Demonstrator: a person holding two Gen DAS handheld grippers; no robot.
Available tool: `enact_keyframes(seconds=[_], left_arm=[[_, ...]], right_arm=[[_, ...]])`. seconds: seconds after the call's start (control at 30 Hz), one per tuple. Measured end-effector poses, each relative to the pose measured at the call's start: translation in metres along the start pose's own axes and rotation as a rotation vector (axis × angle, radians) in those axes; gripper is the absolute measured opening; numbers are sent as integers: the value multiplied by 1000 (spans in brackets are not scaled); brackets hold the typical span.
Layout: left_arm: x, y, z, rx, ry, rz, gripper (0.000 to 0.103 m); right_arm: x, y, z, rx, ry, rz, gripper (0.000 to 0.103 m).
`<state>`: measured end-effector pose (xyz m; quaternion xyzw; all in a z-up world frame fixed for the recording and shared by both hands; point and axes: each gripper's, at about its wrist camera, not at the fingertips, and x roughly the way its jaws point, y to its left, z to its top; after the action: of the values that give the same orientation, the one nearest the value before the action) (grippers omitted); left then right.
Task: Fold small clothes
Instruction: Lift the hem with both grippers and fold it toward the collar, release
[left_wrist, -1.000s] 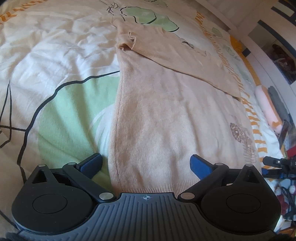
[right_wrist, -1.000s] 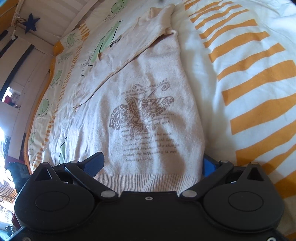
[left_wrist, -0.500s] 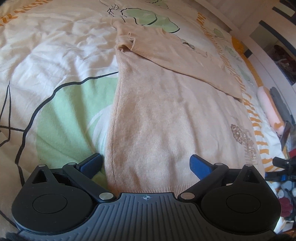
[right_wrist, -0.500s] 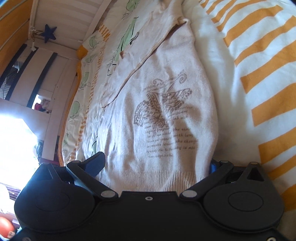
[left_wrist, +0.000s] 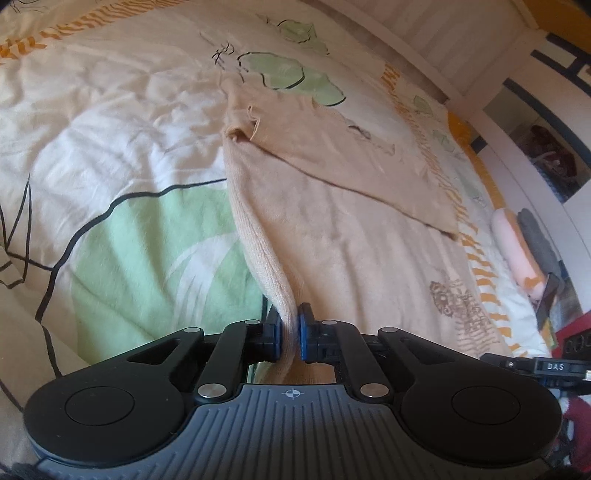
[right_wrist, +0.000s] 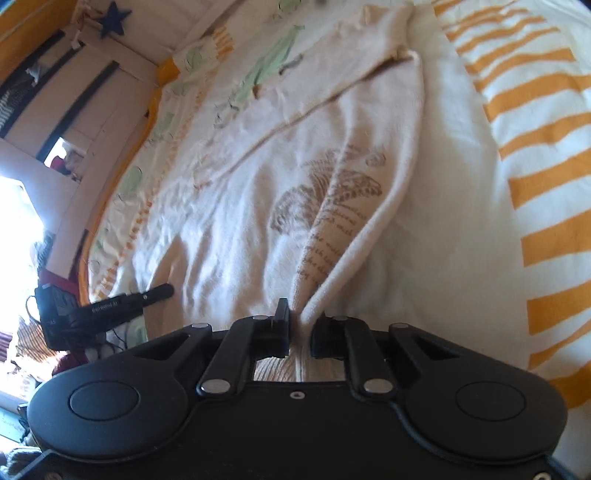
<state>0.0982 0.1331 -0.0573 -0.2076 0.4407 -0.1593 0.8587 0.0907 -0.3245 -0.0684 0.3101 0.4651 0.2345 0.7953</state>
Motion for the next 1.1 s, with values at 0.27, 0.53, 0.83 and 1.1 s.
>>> enact_keyframes(seconds=[0.27,0.53,0.83,1.1], left_arm=[[-23,-1,27,-64,-109,-68,6],[-22,-11,86,-37,-215,-99,3],[20,-10,165,-30,-287,-96,3],[81,24,197,-187,-265,-40,3]], right_arm=[[-22,8,31,-21,-167,95,18],[-4,16,87,-25,-249,124,15],[31,0,169,5,-336,132,15],[83,-56,209,172,-339,38,15]])
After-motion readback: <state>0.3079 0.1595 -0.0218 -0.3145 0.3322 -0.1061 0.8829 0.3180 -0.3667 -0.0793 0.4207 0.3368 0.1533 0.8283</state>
